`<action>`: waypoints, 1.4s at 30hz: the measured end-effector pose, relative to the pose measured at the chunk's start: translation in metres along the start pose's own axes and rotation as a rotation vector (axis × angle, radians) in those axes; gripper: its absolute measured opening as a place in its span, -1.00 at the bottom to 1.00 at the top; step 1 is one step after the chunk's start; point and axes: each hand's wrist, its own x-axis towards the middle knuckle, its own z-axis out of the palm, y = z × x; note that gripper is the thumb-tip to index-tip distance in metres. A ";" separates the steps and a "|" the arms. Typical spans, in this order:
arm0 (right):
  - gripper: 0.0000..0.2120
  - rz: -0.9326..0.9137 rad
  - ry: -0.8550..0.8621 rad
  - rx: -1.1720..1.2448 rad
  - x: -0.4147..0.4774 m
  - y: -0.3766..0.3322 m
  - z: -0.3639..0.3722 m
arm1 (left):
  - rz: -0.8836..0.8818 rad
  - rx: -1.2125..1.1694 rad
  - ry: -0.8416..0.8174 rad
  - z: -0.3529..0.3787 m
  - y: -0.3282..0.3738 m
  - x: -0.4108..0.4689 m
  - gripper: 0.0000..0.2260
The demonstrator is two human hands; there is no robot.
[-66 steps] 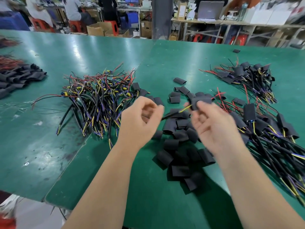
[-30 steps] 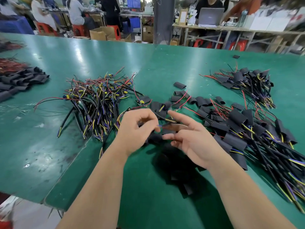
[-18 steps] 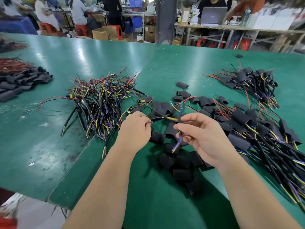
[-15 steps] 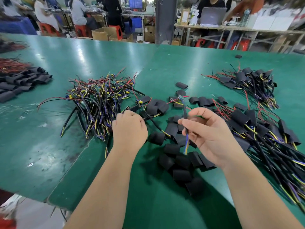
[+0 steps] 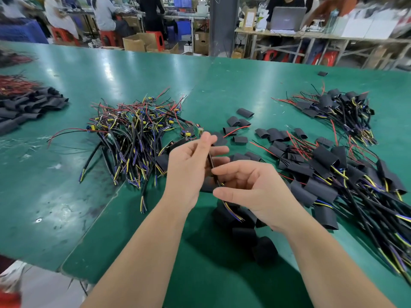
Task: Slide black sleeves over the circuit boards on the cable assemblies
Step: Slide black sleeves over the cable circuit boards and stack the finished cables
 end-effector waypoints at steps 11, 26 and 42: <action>-0.82 0.019 0.431 -0.229 0.004 -0.003 -0.036 | 0.389 0.116 0.123 -0.029 0.011 0.015 -0.76; -0.89 0.022 0.317 0.154 0.012 0.013 -0.032 | 0.281 1.071 -0.498 -0.022 -0.008 0.003 -0.68; -0.87 -0.015 0.464 0.320 0.025 0.023 -0.036 | 0.581 0.954 -0.183 -0.018 -0.014 0.005 -0.82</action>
